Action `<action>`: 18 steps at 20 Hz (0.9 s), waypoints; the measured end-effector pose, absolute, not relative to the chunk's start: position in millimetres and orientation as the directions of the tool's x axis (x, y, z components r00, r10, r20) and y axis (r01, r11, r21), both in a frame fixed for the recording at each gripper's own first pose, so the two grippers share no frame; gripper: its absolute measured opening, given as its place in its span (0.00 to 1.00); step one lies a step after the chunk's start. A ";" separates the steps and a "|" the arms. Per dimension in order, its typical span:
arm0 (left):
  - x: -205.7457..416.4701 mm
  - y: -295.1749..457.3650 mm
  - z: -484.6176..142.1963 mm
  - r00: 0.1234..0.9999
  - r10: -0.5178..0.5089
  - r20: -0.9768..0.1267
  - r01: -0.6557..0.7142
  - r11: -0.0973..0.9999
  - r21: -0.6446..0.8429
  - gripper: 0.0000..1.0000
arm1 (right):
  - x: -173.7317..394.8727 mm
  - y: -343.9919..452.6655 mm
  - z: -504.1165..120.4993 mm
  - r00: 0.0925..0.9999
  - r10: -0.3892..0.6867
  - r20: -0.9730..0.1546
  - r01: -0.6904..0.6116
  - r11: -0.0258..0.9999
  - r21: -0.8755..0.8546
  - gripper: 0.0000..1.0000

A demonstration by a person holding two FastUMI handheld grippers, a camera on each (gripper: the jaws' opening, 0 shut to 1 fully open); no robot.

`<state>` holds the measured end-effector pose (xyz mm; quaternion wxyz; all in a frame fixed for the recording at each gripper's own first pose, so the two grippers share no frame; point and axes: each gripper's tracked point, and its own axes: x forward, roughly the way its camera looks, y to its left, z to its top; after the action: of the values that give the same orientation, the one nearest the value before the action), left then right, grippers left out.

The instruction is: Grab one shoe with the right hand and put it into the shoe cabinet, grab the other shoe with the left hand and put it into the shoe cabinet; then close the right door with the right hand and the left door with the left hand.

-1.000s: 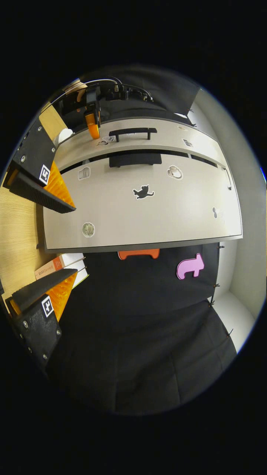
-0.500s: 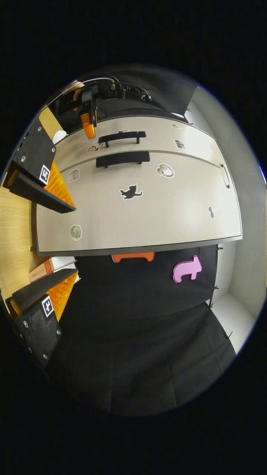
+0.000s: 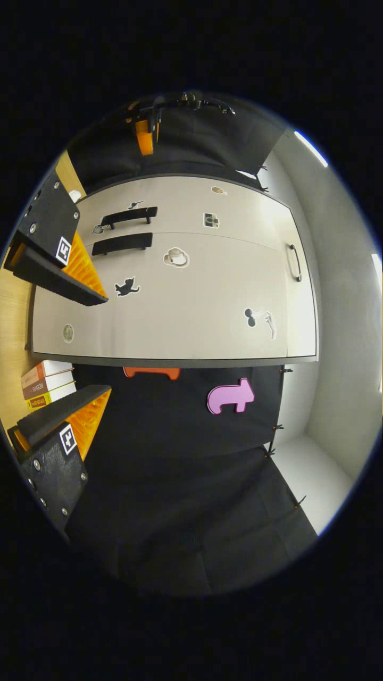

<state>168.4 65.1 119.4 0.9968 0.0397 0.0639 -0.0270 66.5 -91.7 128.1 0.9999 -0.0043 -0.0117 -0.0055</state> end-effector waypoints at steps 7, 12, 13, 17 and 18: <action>104.1 152.5 218.9 0.998 0.050 -0.033 -0.049 0.997 0.056 0.96 | 36.5 -79.4 192.3 0.998 0.031 0.053 -0.028 0.999 -0.046 0.92; 66.4 195.7 268.5 0.988 0.139 0.068 -0.148 0.978 0.149 0.96 | 28.2 -69.7 207.1 0.998 0.047 0.048 -0.044 0.996 -0.080 0.93; 63.7 195.5 271.6 0.987 0.141 0.075 -0.151 0.976 0.155 0.94 | 27.3 -66.4 206.1 0.998 0.053 0.042 -0.049 0.995 -0.082 0.92; 53.8 188.9 268.9 0.991 0.114 0.068 -0.123 0.983 0.139 0.96 | 26.9 -54.0 202.0 0.996 0.085 0.026 -0.083 0.994 -0.077 0.93; 54.7 187.2 265.1 0.992 0.110 0.060 -0.117 0.984 0.135 0.98 | 27.0 -51.9 202.5 0.995 0.092 0.027 -0.090 0.993 -0.075 0.97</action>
<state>54.7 187.2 265.1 0.9956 0.0695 -0.0263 0.0569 27.0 -51.9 202.5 0.9982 -0.0369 -0.0150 0.0456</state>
